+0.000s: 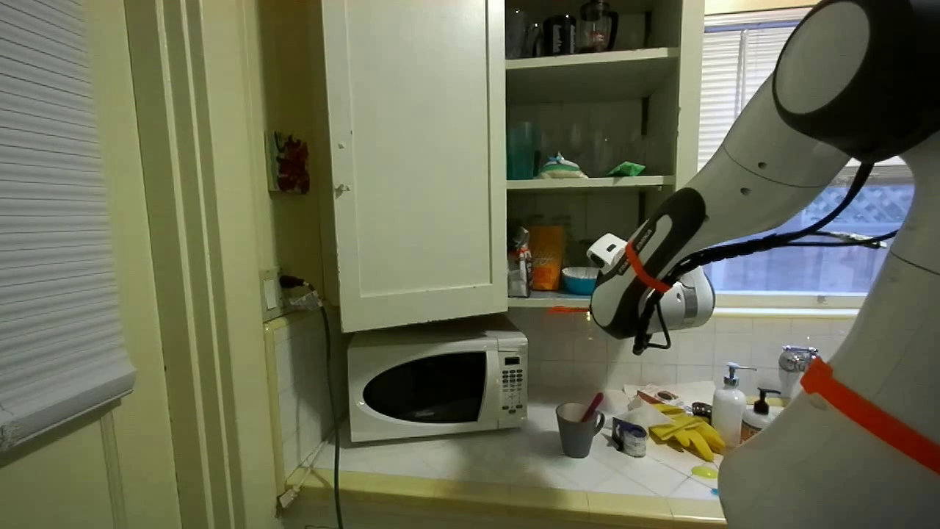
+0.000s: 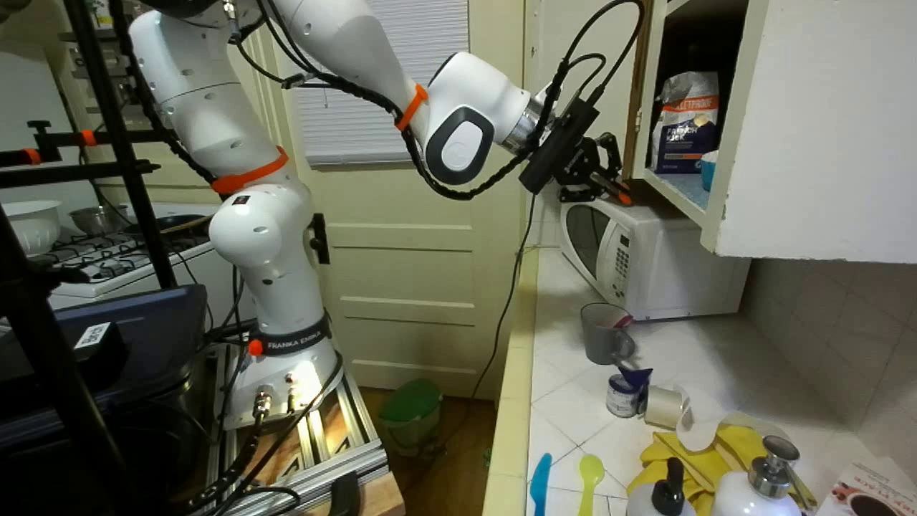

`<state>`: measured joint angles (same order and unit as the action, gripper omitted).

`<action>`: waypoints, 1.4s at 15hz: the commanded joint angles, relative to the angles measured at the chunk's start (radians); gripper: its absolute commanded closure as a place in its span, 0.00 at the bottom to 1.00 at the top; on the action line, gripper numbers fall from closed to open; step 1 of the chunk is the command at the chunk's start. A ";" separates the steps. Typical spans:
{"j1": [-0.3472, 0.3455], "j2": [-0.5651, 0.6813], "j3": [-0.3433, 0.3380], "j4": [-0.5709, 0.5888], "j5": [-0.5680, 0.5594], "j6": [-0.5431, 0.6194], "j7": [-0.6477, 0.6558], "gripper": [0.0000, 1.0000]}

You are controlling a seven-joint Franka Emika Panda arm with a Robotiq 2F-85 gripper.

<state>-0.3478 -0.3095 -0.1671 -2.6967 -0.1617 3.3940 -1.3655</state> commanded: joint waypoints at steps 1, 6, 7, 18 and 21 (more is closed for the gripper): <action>-0.052 -0.076 0.041 -0.068 -0.025 -0.053 -0.062 0.97; -0.035 -0.065 0.006 -0.048 -0.103 -0.145 -0.102 0.97; -0.040 -0.060 0.003 -0.046 -0.119 -0.160 -0.108 0.97; -0.434 -0.036 0.281 -0.049 -0.266 -0.205 -0.151 0.97; -0.582 -0.041 0.423 -0.048 -0.297 -0.207 -0.141 0.97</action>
<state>-0.7975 -0.3396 0.1337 -2.7470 -0.4086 3.2106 -1.5193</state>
